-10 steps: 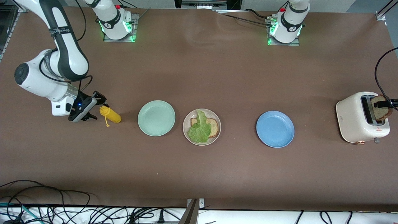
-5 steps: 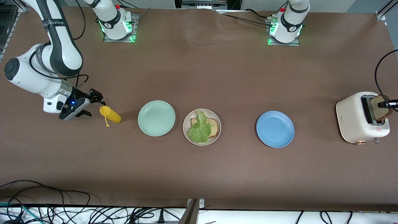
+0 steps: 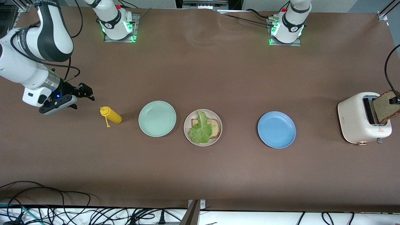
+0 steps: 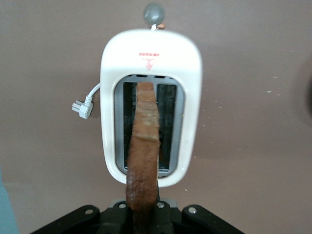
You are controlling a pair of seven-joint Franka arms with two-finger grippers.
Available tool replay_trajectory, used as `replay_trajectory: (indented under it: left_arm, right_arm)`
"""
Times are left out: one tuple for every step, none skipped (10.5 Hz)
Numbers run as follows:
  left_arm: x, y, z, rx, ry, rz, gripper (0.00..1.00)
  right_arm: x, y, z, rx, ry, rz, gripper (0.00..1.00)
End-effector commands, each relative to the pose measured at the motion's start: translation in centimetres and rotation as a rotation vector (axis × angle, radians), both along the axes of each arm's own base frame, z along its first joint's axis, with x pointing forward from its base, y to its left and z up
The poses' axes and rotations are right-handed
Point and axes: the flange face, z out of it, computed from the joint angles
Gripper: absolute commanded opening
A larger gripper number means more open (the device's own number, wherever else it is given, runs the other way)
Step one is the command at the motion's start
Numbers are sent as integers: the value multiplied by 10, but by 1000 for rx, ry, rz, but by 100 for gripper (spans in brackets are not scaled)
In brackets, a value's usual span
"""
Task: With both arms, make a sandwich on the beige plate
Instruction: 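Release the mustard and retract while the left gripper lifts the toast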
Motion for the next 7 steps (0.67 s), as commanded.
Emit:
replay_trajectory:
  left_arm:
    - [3, -33, 53, -34, -3, -46, 0]
    - [7, -54, 67, -56, 5, -77, 0]
    - [10, -75, 71, -79, 19, -112, 0]
    - [14, -104, 73, -117, 33, -157, 0]
    - [15, -125, 74, -180, 44, -181, 0]
    - [17, -147, 76, -262, 36, -197, 0]
    - [21, -178, 75, -341, 29, -236, 0]
  right_arm:
    - [-14, 2, 36, -50, 23, -138, 87]
    - [-15, 10, 51, -80, 56, -181, 88]
    - [-16, 15, 74, -122, 94, -193, 88]
    - [-16, 15, 100, -135, 119, -200, 89]
    - [-17, 15, 127, -137, 137, -202, 89]
    - [-18, 11, 150, -141, 147, -206, 100]
    - [-17, 4, 164, -169, 142, -203, 100]
